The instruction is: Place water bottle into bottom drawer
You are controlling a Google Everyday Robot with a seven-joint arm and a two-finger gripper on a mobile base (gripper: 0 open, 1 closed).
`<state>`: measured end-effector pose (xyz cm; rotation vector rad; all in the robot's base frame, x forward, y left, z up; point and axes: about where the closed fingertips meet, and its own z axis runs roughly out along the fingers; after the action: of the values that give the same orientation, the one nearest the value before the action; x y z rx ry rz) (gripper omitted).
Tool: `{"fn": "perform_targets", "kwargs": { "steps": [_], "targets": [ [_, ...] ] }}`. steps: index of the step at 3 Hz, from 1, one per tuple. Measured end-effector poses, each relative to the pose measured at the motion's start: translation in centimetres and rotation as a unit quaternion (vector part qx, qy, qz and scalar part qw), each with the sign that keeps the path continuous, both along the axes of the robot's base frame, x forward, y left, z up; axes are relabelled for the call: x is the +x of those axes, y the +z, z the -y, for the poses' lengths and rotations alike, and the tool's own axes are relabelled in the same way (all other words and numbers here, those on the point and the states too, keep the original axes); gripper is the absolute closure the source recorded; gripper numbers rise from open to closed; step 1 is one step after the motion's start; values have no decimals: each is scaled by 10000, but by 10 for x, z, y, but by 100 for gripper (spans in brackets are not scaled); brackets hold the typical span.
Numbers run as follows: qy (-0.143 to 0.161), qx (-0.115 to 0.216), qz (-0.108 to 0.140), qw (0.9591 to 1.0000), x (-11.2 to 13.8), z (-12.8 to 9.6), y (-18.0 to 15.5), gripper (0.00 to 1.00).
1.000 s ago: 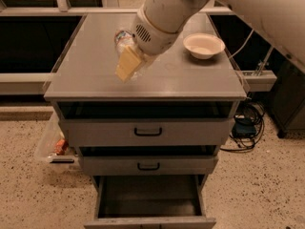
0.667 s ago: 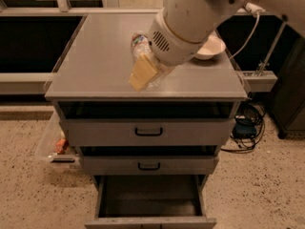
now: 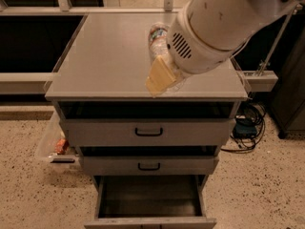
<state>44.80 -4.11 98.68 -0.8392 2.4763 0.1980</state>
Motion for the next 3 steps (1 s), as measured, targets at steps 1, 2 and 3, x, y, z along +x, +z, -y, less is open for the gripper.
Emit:
{"fn": "perform_targets", "kwargs": {
  "steps": [1, 2, 3],
  "targets": [
    [112, -41, -16, 9999, -6, 3, 7, 100],
    [-33, 66, -111, 9999, -32, 33, 7, 100],
    [-374, 536, -272, 9975, -60, 74, -20, 100]
  ]
}}
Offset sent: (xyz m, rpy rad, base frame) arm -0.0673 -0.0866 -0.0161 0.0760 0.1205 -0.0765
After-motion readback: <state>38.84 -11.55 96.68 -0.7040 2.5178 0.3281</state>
